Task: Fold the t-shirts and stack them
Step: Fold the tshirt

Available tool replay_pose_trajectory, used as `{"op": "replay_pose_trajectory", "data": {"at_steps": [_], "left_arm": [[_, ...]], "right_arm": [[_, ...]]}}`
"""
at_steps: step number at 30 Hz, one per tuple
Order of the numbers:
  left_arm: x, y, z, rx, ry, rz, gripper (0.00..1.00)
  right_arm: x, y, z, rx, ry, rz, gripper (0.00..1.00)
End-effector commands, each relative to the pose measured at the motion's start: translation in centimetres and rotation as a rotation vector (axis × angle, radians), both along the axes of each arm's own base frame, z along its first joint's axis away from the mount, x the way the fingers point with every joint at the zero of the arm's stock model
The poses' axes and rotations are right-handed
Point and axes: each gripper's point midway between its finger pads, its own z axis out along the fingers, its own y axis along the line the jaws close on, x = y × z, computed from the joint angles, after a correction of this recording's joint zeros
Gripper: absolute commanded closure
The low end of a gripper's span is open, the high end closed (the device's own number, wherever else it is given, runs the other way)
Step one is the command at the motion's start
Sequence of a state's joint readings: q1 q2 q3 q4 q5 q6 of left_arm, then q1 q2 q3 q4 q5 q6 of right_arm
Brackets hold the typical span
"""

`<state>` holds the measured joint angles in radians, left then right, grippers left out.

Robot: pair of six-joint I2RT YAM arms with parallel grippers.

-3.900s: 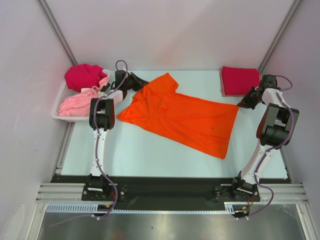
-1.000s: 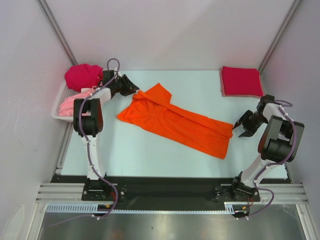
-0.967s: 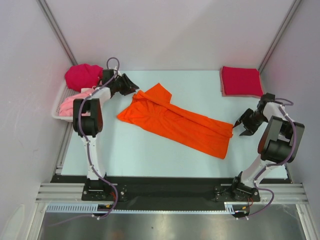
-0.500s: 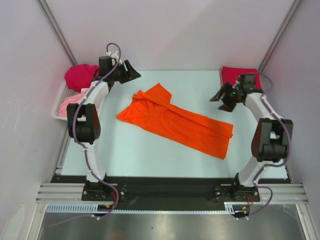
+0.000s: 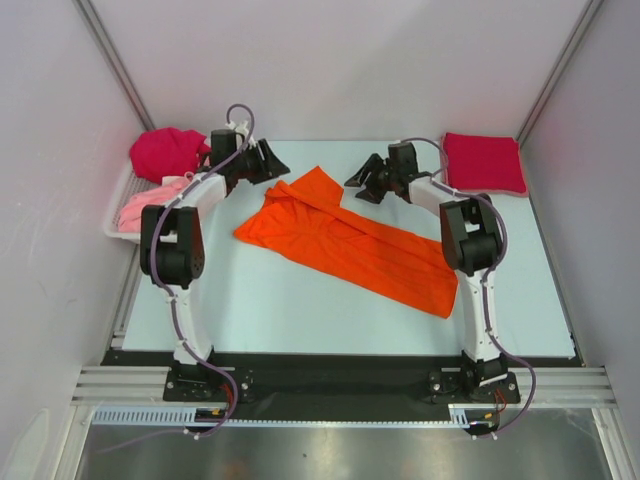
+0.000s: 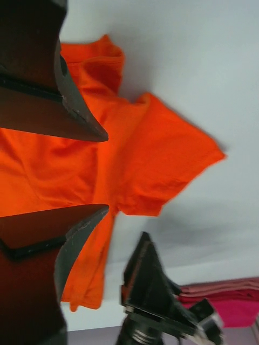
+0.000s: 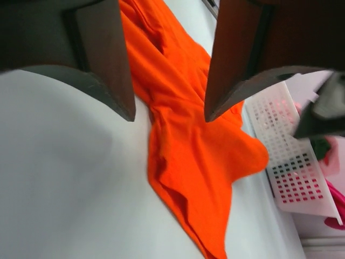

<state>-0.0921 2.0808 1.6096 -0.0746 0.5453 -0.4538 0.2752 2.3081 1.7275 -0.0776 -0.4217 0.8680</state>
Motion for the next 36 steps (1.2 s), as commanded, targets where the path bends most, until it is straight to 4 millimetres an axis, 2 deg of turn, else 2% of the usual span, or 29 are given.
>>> {"op": "replay_pose_trajectory", "data": {"at_steps": [1, 3, 5, 8, 9, 10, 14, 17, 22, 23, 25, 26, 27, 29, 30, 31, 32, 34, 35, 36], "left_arm": [[-2.1, -0.2, 3.7, -0.023, -0.063, -0.027, 0.45], [-3.1, 0.0, 2.9, -0.014, -0.036, -0.016, 0.46], [-3.4, 0.5, 3.5, -0.007, -0.035, 0.014, 0.47], [-3.1, 0.9, 3.8, -0.01, -0.021, 0.042, 0.47], [-2.6, 0.9, 4.7, -0.023, -0.029, 0.05, 0.48], [-2.5, 1.0, 4.4, -0.027, -0.007, 0.054, 0.48], [-2.2, 0.8, 5.6, -0.059, -0.011, 0.053, 0.49], [-2.5, 0.7, 5.6, -0.067, -0.002, 0.049, 0.49], [-4.0, 1.1, 4.3, -0.055, 0.043, 0.066, 0.53], [-4.3, 1.1, 4.2, -0.058, 0.053, 0.074, 0.53], [-5.1, 1.4, 4.2, -0.055, 0.062, 0.087, 0.56], [-5.9, 1.4, 4.1, -0.063, 0.076, 0.096, 0.6], [-6.2, 1.4, 3.5, -0.062, 0.092, 0.098, 0.6], [-7.0, 1.6, 4.0, -0.063, 0.09, 0.112, 0.62], [-7.6, 1.8, 3.3, -0.058, 0.106, 0.118, 0.62], [-8.0, 2.0, 3.9, -0.052, 0.095, 0.128, 0.62], [-8.3, 2.1, 3.8, -0.047, 0.098, 0.132, 0.62], [-8.9, 2.3, 3.7, -0.043, 0.109, 0.136, 0.62], [-9.2, 2.3, 3.9, -0.04, 0.107, 0.135, 0.62], [-9.3, 2.3, 3.9, -0.035, 0.111, 0.132, 0.62]], "right_arm": [[3.7, 1.6, 2.6, 0.057, -0.104, -0.052, 0.43], [3.3, 2.6, 1.6, 0.044, -0.061, -0.044, 0.46], [3.2, 3.2, 0.5, 0.021, -0.044, -0.037, 0.47], [2.9, 3.3, -0.7, -0.011, -0.017, -0.053, 0.51], [2.9, 3.3, -0.9, -0.029, -0.016, -0.059, 0.52], [2.7, 3.3, -1.2, -0.044, -0.011, -0.058, 0.52], [2.1, 3.3, -2.1, -0.091, 0.003, -0.044, 0.52], [2.2, 3.5, -2.5, -0.092, 0.01, -0.035, 0.52], [3.5, 4.8, -3.0, -0.075, -0.008, 0.01, 0.57], [3.5, 5.3, -2.9, -0.056, -0.017, 0.037, 0.59], [4.3, 5.7, -2.6, -0.062, -0.052, 0.065, 0.68], [4.3, 6.2, -2.3, -0.048, -0.064, 0.085, 0.78], [4.4, 6.5, -2.1, -0.036, -0.075, 0.096, 0.83], [4.6, 7.3, -0.1, 0.013, -0.117, 0.127, 0.95], [4.5, 7.5, 0.7, 0.028, -0.126, 0.133, 0.97], [4.6, 7.9, 1.6, 0.048, -0.147, 0.144, 0.99], [4.1, 8.5, 3.2, 0.09, -0.157, 0.175, 1.0], [3.3, 9.3, 4.8, 0.12, -0.173, 0.209, 1.0], [2.7, 9.9, 6.4, 0.144, -0.193, 0.242, 1.0], [2.0, 10.4, 6.8, 0.149, -0.191, 0.257, 1.0]]}}
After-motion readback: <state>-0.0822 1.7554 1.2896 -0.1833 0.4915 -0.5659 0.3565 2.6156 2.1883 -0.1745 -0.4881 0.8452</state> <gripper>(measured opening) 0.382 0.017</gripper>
